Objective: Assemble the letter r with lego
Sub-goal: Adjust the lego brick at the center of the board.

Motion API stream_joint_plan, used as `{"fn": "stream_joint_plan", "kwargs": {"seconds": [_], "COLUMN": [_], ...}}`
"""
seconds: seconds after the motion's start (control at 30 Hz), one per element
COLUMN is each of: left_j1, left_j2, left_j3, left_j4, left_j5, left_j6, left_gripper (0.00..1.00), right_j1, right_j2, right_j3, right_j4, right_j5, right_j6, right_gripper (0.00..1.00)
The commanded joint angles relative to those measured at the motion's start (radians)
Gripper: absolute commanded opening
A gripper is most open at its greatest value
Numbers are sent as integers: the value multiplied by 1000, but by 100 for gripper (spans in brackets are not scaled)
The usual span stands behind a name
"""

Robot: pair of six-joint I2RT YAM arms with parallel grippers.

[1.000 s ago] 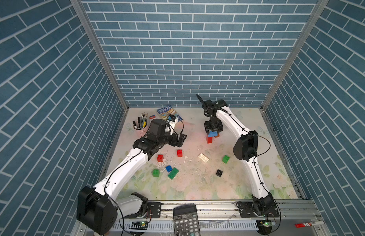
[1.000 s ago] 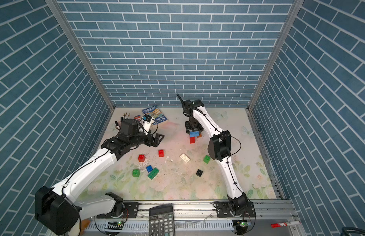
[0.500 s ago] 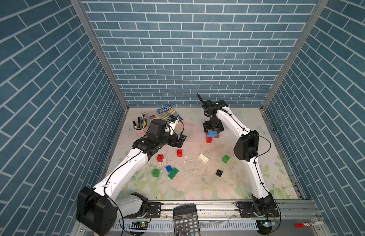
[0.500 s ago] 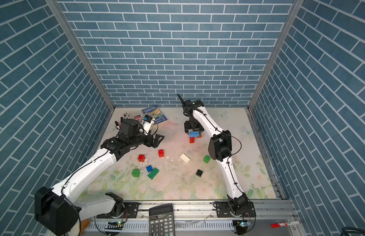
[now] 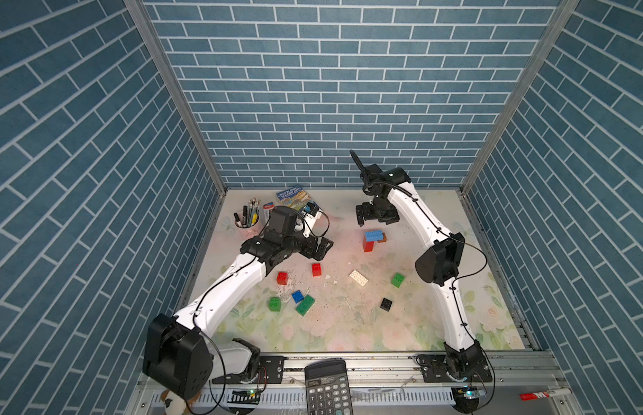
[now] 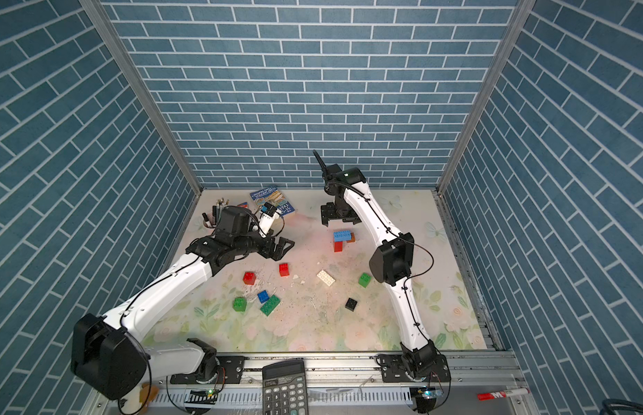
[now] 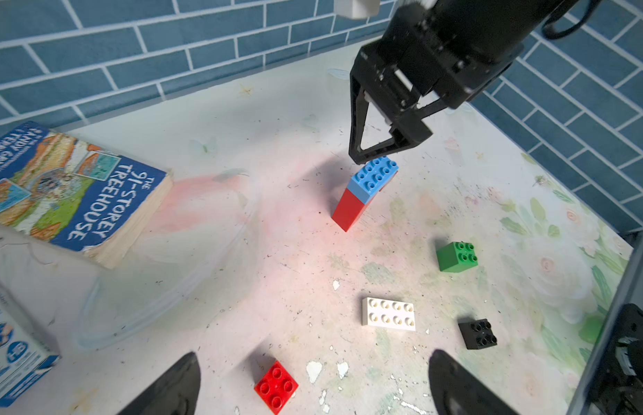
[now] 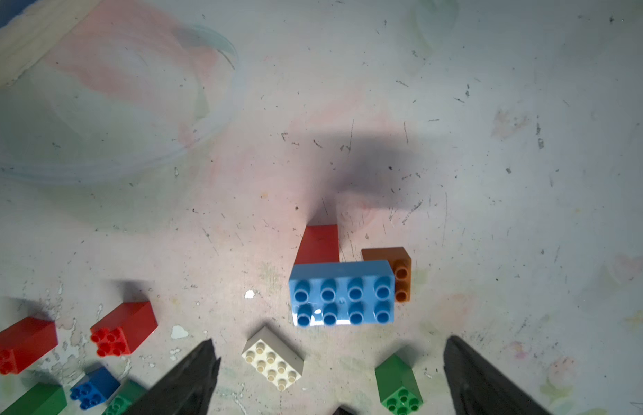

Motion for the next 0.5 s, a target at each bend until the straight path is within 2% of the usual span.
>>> {"fn": "stream_joint_plan", "kwargs": {"seconds": [0.0,0.23,0.47], "left_j1": [2,-25,-90], "left_j2": [61,282,426], "left_j3": [65,297,374], "left_j4": [33,-75,-83], "left_j5": [115,145,119], "left_j6": [41,149,206], "left_gripper": [100,99,97], "right_j1": [-25,-115,-223], "right_j2": [-153,-387,-568], "right_j3": [-95,-440,-710], "right_j4": [-25,39,152], "right_j5": [-14,-60,-263], "right_j6": [-44,-43,-49], "right_gripper": [98,99,98]}}
